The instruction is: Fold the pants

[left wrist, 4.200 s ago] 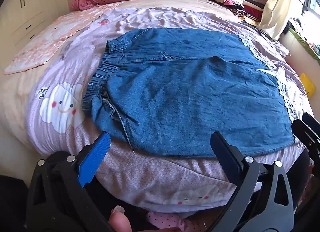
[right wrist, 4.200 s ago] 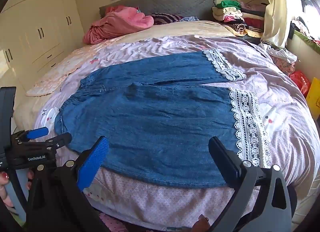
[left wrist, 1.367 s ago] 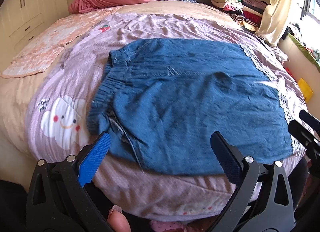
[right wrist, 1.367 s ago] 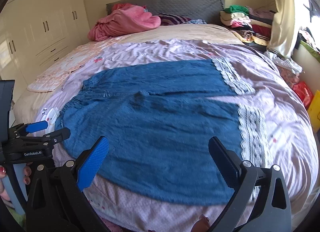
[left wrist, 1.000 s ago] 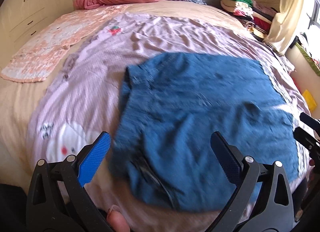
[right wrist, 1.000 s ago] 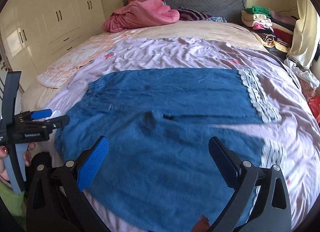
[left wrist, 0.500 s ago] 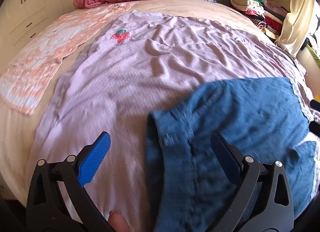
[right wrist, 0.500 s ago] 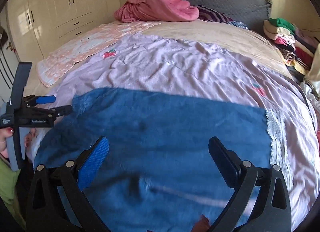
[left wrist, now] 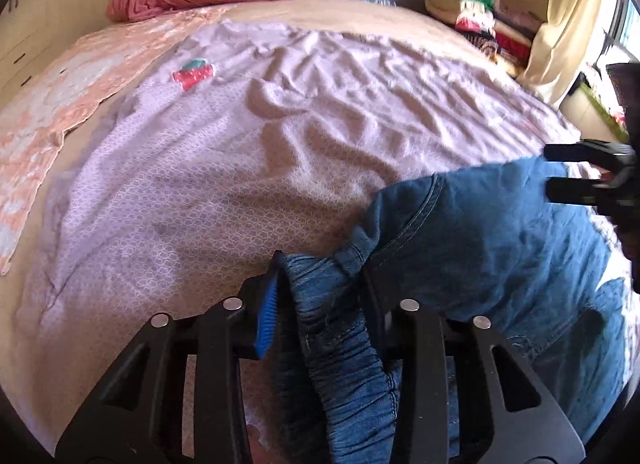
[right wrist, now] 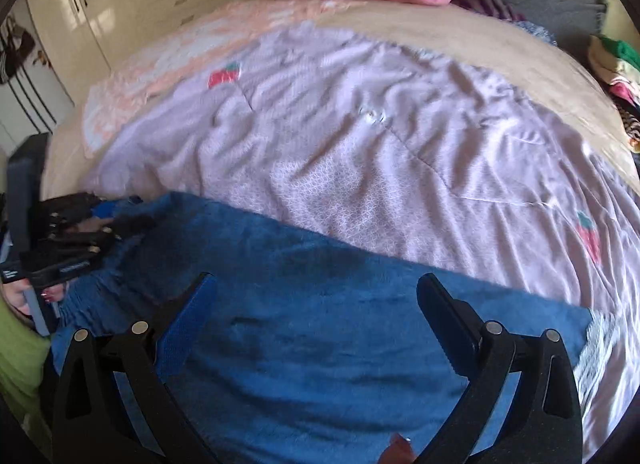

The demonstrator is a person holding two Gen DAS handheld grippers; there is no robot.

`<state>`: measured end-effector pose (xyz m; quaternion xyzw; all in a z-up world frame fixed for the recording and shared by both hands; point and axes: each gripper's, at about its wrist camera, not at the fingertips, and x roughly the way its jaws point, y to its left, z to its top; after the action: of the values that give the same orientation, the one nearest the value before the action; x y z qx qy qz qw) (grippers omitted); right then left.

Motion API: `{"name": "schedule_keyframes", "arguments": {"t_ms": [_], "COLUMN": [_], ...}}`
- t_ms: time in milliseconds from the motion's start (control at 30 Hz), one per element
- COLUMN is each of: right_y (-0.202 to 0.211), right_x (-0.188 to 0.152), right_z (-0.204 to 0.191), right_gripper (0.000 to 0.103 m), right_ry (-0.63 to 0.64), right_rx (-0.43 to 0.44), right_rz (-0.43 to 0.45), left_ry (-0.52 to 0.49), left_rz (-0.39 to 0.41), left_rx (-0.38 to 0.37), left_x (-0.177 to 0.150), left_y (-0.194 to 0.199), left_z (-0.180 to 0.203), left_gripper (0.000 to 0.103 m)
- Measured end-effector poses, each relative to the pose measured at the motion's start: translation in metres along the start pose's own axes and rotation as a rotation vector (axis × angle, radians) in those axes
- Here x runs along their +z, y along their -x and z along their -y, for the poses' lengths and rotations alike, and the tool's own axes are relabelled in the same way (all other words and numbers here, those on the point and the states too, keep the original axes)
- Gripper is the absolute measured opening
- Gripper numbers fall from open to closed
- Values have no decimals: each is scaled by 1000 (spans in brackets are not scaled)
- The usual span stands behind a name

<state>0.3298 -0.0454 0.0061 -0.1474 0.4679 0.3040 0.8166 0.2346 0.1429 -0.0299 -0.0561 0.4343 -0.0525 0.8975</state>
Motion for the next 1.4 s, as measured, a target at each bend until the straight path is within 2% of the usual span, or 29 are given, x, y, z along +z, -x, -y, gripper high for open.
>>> {"name": "schedule_keyframes", "arguments": {"t_ms": [133, 267, 367, 400, 433, 500, 533, 633, 800, 933, 1133, 1233, 1400], "right_y": [-13, -27, -42, -47, -51, -56, -56, -48, -10, 31, 88, 111, 138], "right_x": [11, 19, 21, 21, 20, 20, 17, 13, 4, -8, -44, -67, -113], "right_z": [-4, -19, -29, -31, -33, -38, -43, -49, -53, -60, -75, -85, -110], "right_gripper": [99, 99, 97, 90, 70, 48, 42, 9, 4, 4, 4, 4, 4], "right_ry": [89, 227, 314, 325, 334, 339, 353, 341, 270, 221, 181, 162, 129], "right_rx": [28, 59, 31, 46, 61, 100, 107, 105, 49, -2, -45, -31, 42], "right_rz": [-13, -41, -72, -86, -96, -104, -103, -74, 31, 107, 203, 235, 251], "left_ry": [15, -4, -12, -15, -19, -29, -41, -61, -66, -126, -160, -240, -288], "left_rz": [69, 107, 118, 122, 127, 135, 139, 140, 153, 192, 281, 321, 307], "left_rx": [-47, -55, -59, -60, -60, -65, -52, -28, -20, -24, -60, -64, -83], "left_x": [3, 3, 1, 1, 0, 1, 0, 0, 0, -5, -18, -36, -65], "left_y": [21, 32, 36, 37, 39, 41, 41, 40, 44, 57, 100, 118, 140], "left_z": [-2, 2, 3, 3, 4, 6, 9, 10, 8, 17, 35, 46, 52], "left_gripper": [25, 25, 25, 25, 25, 25, 25, 25, 25, 26, 26, 27, 27]}}
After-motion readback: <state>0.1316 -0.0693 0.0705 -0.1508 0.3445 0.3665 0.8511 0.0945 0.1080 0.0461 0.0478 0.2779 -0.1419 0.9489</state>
